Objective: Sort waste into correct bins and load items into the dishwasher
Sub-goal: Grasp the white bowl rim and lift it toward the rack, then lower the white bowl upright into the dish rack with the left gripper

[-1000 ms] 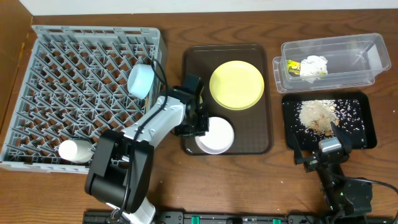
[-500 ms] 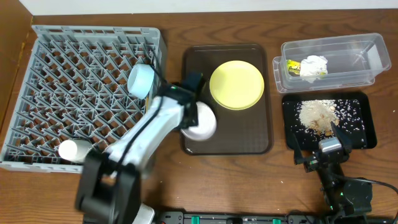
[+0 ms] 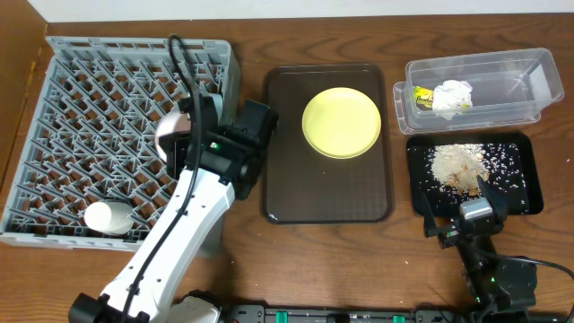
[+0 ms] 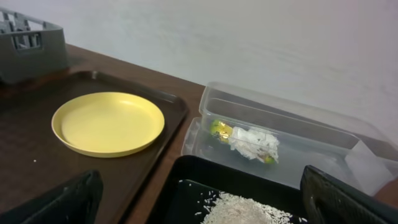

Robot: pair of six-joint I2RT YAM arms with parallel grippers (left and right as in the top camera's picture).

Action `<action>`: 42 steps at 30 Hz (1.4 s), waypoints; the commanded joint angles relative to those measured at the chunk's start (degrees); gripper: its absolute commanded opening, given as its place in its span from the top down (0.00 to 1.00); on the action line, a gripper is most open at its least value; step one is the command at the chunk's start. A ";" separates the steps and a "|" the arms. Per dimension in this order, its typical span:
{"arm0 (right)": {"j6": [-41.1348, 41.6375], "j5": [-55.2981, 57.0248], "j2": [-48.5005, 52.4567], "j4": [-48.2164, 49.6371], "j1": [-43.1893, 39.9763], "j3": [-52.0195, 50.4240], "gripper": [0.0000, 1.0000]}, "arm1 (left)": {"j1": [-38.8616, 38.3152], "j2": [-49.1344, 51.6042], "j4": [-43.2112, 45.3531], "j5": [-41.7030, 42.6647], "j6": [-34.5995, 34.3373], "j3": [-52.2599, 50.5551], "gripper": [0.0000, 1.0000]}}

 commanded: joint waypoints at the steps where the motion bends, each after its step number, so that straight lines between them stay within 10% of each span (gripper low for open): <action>1: -0.37 -0.28 -0.31 -0.17 -0.26 -0.09 0.01 | 2.73 1.44 -0.33 -12.37 -0.72 -0.81 0.92; 37: -0.37 -0.28 -0.31 -0.17 -0.24 -0.09 0.01 | 6.58 18.05 -0.22 -4.63 -7.93 -7.19 0.92; 42: -0.37 -0.28 -0.31 -0.17 -0.26 -0.09 0.01 | 6.54 17.70 -5.77 2.34 -15.78 -7.13 0.62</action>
